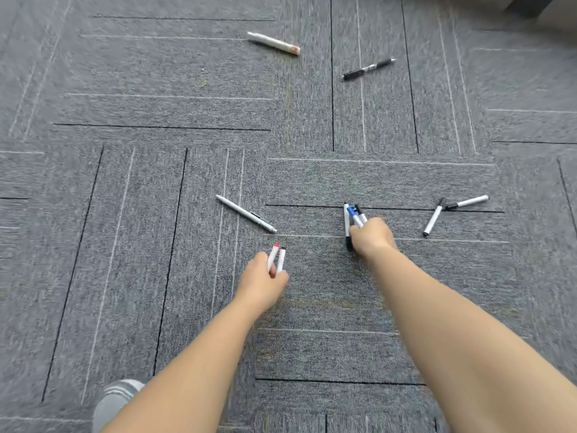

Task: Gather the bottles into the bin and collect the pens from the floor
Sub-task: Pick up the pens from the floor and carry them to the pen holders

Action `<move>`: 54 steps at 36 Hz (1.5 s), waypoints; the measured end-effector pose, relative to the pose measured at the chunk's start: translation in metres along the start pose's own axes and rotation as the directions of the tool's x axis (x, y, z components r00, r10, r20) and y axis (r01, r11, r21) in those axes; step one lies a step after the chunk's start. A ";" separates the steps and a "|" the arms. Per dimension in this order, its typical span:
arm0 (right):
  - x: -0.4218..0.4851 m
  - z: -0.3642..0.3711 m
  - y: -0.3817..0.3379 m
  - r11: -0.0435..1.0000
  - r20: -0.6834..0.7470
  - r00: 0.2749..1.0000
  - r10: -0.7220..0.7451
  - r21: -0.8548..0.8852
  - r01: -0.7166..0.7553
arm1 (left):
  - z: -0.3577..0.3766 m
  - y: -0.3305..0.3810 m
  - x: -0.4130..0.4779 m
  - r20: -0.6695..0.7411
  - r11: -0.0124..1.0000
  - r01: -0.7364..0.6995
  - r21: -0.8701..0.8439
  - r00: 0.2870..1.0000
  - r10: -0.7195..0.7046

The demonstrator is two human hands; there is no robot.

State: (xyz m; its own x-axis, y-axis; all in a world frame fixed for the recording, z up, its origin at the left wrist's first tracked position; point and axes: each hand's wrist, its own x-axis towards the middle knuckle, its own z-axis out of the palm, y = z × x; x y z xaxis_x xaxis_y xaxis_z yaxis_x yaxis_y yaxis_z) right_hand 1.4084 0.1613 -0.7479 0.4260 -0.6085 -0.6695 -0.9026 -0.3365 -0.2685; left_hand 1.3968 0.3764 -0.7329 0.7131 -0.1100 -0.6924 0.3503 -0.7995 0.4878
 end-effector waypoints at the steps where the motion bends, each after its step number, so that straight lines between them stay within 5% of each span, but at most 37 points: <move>1: 0.001 -0.001 -0.001 1.000 -0.003 1.000 -0.004 0.005 0.004 | -0.001 0.003 0.002 0.008 1.000 0.013 -0.006 1.000 -0.013; 9: 0.005 -0.002 -0.008 0.987 -0.052 0.991 -0.126 0.098 0.130 | -0.006 0.026 0.029 -0.061 0.968 0.146 -0.205 0.985 -0.161; 20: 0.022 0.006 -0.003 0.973 0.058 0.978 -0.200 -0.106 0.205 | -0.021 0.046 0.071 -0.193 0.894 0.274 -0.355 0.914 -0.357; 30: 0.027 -0.024 0.013 0.981 0.024 0.981 -0.194 0.008 0.194 | -0.017 0.043 0.093 -0.273 0.894 0.363 -0.261 0.861 -0.429; 39: 0.053 -0.076 0.065 0.968 -0.207 0.977 -0.056 0.230 0.104 | 0.008 0.083 0.081 -0.249 0.982 0.131 -0.133 0.955 -0.161; 46: 0.082 -0.096 0.087 0.983 -0.148 0.986 0.075 0.174 -0.049 | 0.048 0.134 0.070 0.014 0.966 0.037 -0.258 0.999 -0.035; 54: 0.084 -0.121 0.096 0.993 -0.077 0.996 0.037 0.115 -0.028 | 0.087 0.182 0.060 0.141 0.977 0.003 -0.213 0.990 0.028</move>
State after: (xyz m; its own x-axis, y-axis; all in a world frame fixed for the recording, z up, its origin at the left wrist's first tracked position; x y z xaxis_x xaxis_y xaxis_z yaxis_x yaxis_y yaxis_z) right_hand 1.3656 -0.0091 -0.7462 0.3955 -0.6740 -0.6239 -0.9154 -0.2341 -0.3274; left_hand 1.4507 0.1728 -0.7320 0.6294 -0.2144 -0.7469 0.4739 -0.6558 0.5876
